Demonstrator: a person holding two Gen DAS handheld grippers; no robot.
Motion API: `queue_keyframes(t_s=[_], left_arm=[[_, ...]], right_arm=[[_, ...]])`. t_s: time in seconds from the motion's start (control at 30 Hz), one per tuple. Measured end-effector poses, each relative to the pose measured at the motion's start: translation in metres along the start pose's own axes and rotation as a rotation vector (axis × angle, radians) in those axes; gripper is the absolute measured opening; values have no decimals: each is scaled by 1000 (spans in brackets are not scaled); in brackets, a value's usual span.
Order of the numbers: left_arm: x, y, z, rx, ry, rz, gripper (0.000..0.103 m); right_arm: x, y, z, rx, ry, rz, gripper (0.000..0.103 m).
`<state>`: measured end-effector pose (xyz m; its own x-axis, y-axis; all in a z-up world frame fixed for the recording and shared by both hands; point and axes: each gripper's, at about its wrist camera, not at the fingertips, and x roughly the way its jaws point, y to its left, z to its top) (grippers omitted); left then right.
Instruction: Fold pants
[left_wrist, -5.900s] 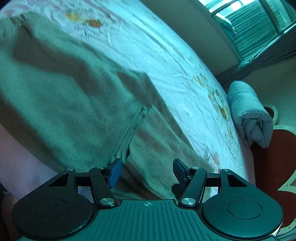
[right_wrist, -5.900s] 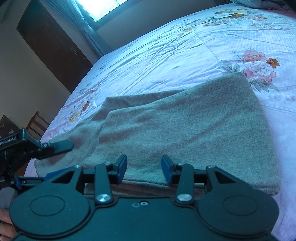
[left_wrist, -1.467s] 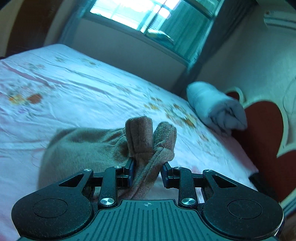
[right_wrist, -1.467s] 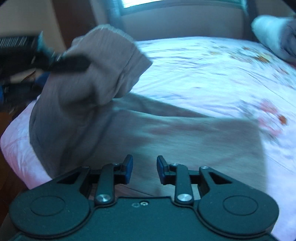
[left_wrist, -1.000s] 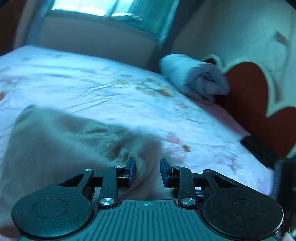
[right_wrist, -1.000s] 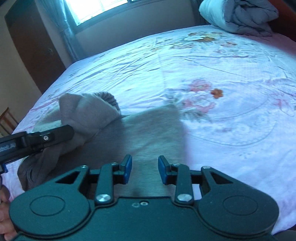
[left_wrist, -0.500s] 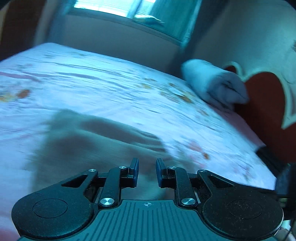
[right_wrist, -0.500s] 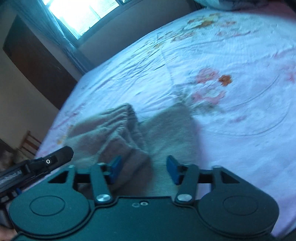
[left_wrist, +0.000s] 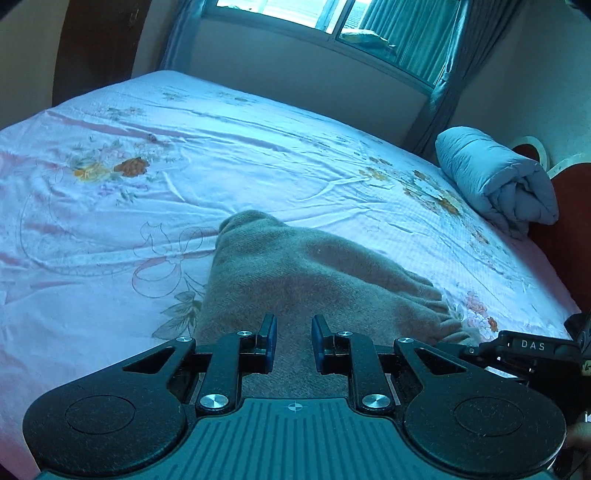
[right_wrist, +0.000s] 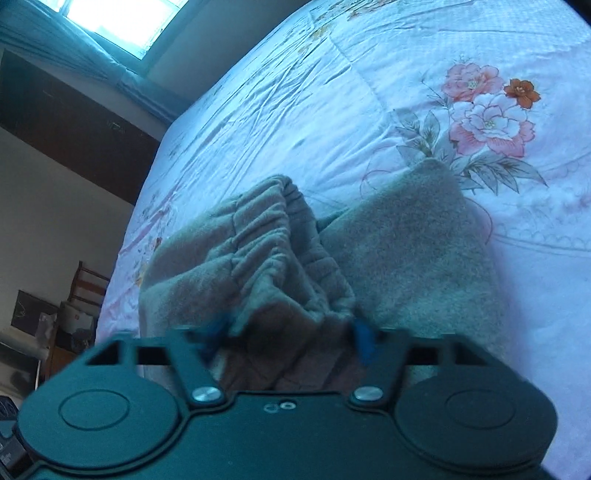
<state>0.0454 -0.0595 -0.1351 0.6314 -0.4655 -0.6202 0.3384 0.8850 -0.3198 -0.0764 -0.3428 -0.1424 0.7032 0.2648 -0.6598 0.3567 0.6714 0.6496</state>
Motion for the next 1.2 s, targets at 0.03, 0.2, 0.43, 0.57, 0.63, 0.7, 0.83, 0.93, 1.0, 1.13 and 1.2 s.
queue_keyframes(t_s=[0.03,0.2,0.43,0.57,0.63,0.7,0.83,0.93,1.0,1.13,1.2], left_arm=[[2,0,0,0,2,-1,19],[4,-4,0,12,5,-15,19],[7,-21,-5,40,22,-67,19],[10,-31,-11,58,41,-89,19],[16,-33,-16,63,67,-87,19],[22,-31,-20,57,96,-79,19],[24,-25,-21,38,130,-83,19],[13,-20,-13,9,119,-102,19],[8,-15,-7,23,112,-95,19],[16,-3,-5,-4,169,-55,20],[23,-5,-8,38,190,-35,20]], right_arm=[[1,1,0,3,-1,12,40],[-27,28,-8,-133,-102,5,21],[-69,30,-30,-184,-236,-57,20],[-89,13,-37,-179,-315,-156,20],[-94,-3,-36,-130,-297,-173,20],[-85,-18,-36,-76,-242,-155,22],[-78,-34,-36,15,-218,-136,31],[-84,-30,-33,-9,-212,-147,36],[-90,-20,-33,-75,-234,-195,47],[-88,-8,-45,-220,-212,-311,47],[-83,-8,-49,-226,-202,-322,42]])
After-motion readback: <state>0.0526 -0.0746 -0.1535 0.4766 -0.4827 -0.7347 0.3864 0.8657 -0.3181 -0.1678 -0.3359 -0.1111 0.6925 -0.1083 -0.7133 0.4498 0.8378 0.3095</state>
